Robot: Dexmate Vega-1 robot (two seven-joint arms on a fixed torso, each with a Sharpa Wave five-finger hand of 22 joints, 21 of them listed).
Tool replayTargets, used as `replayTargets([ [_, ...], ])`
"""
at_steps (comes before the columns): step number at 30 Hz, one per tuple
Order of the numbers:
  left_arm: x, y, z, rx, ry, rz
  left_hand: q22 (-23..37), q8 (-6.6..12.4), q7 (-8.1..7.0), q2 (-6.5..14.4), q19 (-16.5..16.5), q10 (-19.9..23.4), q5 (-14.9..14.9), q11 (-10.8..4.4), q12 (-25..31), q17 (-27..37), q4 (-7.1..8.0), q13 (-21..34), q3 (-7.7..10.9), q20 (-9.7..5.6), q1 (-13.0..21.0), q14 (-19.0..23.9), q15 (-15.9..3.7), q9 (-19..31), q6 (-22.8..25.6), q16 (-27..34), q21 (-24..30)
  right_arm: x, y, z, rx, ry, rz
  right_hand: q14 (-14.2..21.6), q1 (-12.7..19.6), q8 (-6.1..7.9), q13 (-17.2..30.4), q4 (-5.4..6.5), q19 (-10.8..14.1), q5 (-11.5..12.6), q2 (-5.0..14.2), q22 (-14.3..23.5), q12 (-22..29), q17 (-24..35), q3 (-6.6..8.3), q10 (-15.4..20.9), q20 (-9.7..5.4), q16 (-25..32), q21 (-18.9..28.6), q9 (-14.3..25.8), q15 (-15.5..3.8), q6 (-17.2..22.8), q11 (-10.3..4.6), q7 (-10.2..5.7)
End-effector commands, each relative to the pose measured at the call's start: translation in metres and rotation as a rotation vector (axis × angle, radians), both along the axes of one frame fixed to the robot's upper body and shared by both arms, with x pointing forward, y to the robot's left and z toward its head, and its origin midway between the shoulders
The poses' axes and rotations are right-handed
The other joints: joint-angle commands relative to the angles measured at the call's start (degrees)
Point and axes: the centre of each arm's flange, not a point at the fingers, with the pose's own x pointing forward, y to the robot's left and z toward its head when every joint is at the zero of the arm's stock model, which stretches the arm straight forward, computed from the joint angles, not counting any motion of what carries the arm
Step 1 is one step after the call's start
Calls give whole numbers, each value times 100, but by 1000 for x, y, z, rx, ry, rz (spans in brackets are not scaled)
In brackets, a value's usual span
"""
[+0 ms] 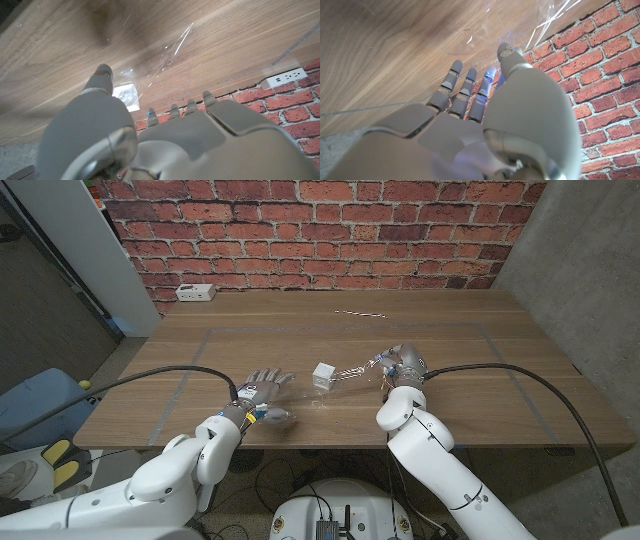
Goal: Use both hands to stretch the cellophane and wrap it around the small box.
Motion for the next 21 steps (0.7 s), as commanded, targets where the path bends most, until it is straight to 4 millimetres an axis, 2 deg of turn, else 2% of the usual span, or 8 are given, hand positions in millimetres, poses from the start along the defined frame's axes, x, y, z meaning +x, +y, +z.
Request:
replayTargets([
  [1, 10, -11, -9, 49, -16, 63, 11, -72, 160, 147, -523, -882, -52, 70, 49, 14, -48, 10, 76, -1, 119, -820, 41, -12, -485, 29, 48, 8, 7, 14, 66, -52, 49, 99, 47, -17, 33, 8, 36, -40, 9, 10, 50, 6, 60, 90, 32, -8, 2, 12, -529, 504, 3, 543],
  [3, 13, -13, -11, 61, -16, 79, 10, -78, 385, 180, -525, -928, -88, 112, 49, 13, -77, 13, 87, 1, 170, -828, 44, -40, -794, 27, 54, 7, 7, 15, 75, -60, 65, 111, 44, -21, 37, 11, 38, -46, 10, 10, 58, 4, 68, 107, 31, -9, 1, 12, -538, 509, -2, 540],
  [8, 18, -14, -15, 66, -33, 123, 12, -83, 649, 263, -533, -1010, -123, 166, 44, 13, -95, 21, 116, 0, 233, -851, 45, -76, -1210, 22, 60, 5, 8, 16, 104, -82, 103, 145, 44, -42, 45, 13, 45, -62, 11, 11, 70, -2, 97, 138, 30, -14, -2, 14, -577, 507, -7, 543],
  [11, 20, -13, -15, 68, -21, 152, 13, 13, 754, 362, -517, -990, -135, 190, 66, 12, -102, 26, 162, -2, 289, -818, 65, -90, -1121, 36, 70, 4, 8, 17, 131, -96, 125, 169, 41, -48, 49, 14, 46, -68, 11, 12, 70, -5, 108, 136, 34, -12, -4, 15, -575, 512, -8, 546],
  [13, 21, -13, -16, 74, -9, 173, 11, 146, 784, 387, -489, -920, -159, 167, 111, 9, -145, 31, 186, -5, 366, -804, -18, -111, -867, 38, 83, 3, 8, 18, 139, -112, 125, 177, 39, -56, 50, 16, 42, -72, 9, 12, 70, -7, 114, 137, 35, -14, -7, 16, -576, 505, -2, 555],
  [16, 22, -12, -15, 77, 15, 190, 7, 389, 1026, 387, -371, -764, -162, 246, 184, 3, -179, 28, 201, -9, 455, -685, -16, -138, -164, 63, 121, 1, 8, 21, 143, -135, 113, 201, 33, -74, 57, 20, 41, -81, 10, 12, 90, -9, 131, 188, 39, -15, -12, 17, -587, 496, -7, 551],
  [19, 22, -11, -14, 77, 46, 194, 0, 634, 982, 399, -246, -471, -159, 262, 289, -4, -169, 13, 203, -5, 491, -490, 2, -144, 646, 91, 142, 0, 8, 23, 126, -164, 83, 230, 29, -83, 58, 22, 35, -87, 8, 13, 96, -11, 143, 207, 50, -11, -18, 19, -591, 498, -14, 549],
  [21, 22, -10, -13, 76, 50, 198, -4, 808, 841, 421, -171, -343, -149, 227, 323, -9, -162, 2, 208, -4, 509, -432, -7, -131, 1204, 77, 149, -1, 8, 24, 126, -175, 74, 239, 23, -88, 58, 25, 32, -90, 6, 13, 96, -11, 148, 213, 58, -12, -21, 19, -598, 498, -21, 550],
])
